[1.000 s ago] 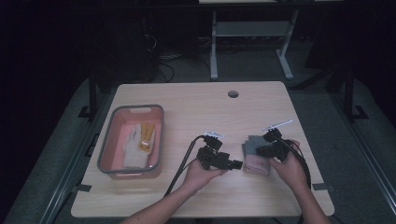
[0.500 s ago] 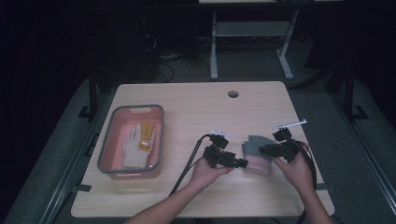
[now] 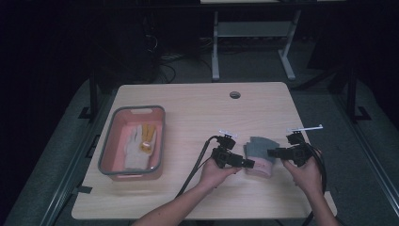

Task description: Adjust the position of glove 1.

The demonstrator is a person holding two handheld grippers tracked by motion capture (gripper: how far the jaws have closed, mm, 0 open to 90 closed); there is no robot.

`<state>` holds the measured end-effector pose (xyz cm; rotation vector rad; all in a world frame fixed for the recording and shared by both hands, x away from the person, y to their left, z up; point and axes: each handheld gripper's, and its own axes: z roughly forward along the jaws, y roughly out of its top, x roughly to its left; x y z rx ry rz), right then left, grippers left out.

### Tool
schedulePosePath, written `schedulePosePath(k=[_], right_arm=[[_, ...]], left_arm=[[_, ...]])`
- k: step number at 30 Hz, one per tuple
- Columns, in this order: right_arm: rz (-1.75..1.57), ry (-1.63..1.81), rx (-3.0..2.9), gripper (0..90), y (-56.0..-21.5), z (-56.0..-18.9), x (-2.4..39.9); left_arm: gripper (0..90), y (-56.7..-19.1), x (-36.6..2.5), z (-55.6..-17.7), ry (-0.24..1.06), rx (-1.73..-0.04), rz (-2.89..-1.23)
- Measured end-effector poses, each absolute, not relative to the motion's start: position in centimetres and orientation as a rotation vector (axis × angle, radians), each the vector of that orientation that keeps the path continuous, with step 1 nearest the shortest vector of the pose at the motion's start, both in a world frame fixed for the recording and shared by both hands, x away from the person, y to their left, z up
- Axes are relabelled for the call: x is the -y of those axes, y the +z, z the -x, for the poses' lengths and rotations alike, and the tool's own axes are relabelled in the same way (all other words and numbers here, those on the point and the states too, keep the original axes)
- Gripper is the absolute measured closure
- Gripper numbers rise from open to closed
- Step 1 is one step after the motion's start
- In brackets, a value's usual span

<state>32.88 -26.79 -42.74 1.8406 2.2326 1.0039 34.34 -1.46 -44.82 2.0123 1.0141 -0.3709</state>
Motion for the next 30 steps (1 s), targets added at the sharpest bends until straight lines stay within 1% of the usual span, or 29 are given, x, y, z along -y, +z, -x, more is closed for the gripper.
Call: schedulePosePath(k=[9,24,30], right_arm=[[-1.909,1.049,-2.212,52.1,-43.9,-32.6,27.6],[-1.987,1.131,-2.177,50.9,-45.8,-32.7,28.2],[-2.038,1.185,-2.148,51.7,-46.4,-32.5,28.4]], left_arm=[[39.0,-46.0,2.4,-34.6,-0.424,-1.052,-2.003],[40.0,-46.7,3.2,-34.6,-0.407,-1.070,-2.043],[42.0,-46.7,3.2,-34.6,-0.405,-1.079,-2.039]])
